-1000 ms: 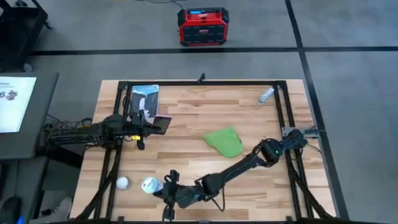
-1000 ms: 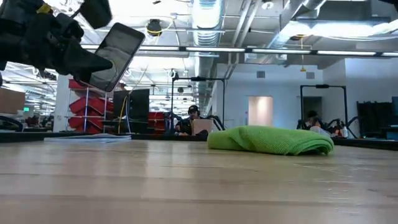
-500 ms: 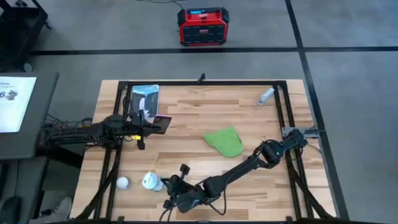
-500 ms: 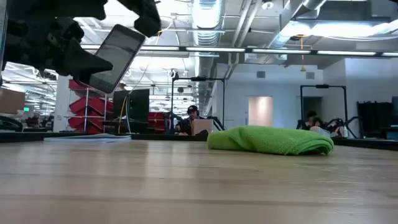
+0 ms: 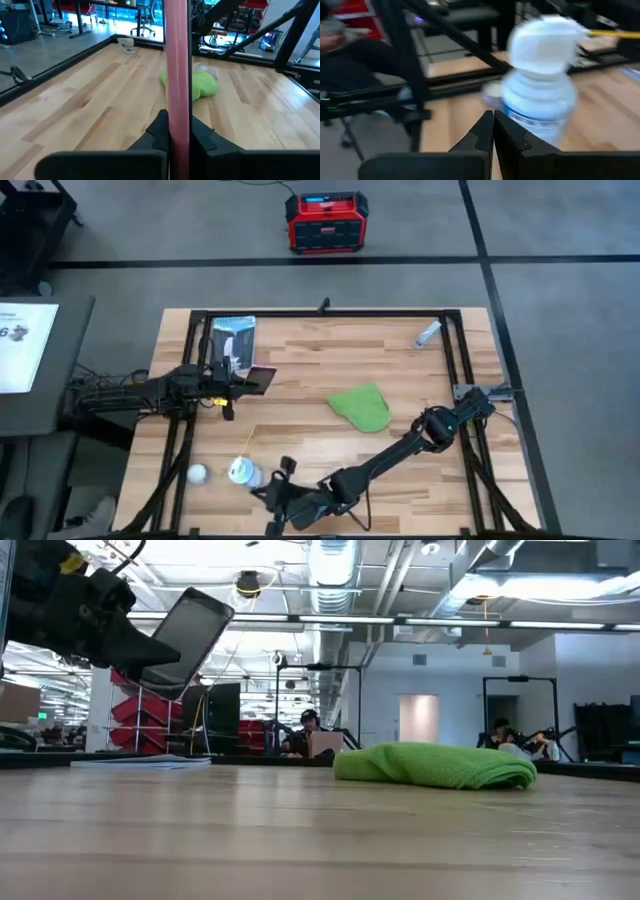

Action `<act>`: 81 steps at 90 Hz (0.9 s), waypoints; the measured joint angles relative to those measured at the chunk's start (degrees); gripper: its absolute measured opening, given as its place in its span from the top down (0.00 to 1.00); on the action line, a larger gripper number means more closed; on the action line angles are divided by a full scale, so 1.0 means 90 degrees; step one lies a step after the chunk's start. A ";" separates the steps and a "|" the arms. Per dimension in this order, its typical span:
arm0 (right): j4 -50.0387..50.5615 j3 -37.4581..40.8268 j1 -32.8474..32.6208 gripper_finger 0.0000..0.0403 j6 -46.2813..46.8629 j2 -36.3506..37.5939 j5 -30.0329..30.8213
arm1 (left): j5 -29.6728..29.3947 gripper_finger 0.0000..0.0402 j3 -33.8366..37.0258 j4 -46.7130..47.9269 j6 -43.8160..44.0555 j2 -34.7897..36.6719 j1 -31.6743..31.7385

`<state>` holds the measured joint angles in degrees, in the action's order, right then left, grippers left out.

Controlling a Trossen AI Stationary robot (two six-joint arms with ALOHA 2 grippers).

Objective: Apply microfiber cloth
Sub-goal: Spray the front of the black cellphone with the white spray bottle

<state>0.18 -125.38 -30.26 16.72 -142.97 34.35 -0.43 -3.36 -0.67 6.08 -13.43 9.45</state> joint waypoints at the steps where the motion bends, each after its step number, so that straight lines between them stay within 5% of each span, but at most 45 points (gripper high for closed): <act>1: -0.0016 0.0000 0.0003 1.00 -0.0014 -0.0001 -0.0060 | 0.0000 0.99 0.0000 0.0000 0.0000 -0.0001 0.0000; 30: 0.0219 0.0007 0.0350 1.00 0.0234 -0.0089 -0.0724 | -0.0005 0.99 0.0000 0.0014 0.0008 -0.0001 0.0000; 49: 0.1304 0.0003 0.0332 1.00 0.0872 -0.0084 0.0513 | -0.0005 0.99 0.0000 0.0075 0.0013 0.0000 0.0000; 81: 0.1664 0.0005 0.0069 1.00 0.0593 0.0084 0.1109 | -0.0178 0.99 0.0000 0.0247 -0.0263 0.0000 0.0000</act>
<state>15.16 -125.34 -29.64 22.05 -142.21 44.33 -2.03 -3.36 1.56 3.72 -13.43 9.45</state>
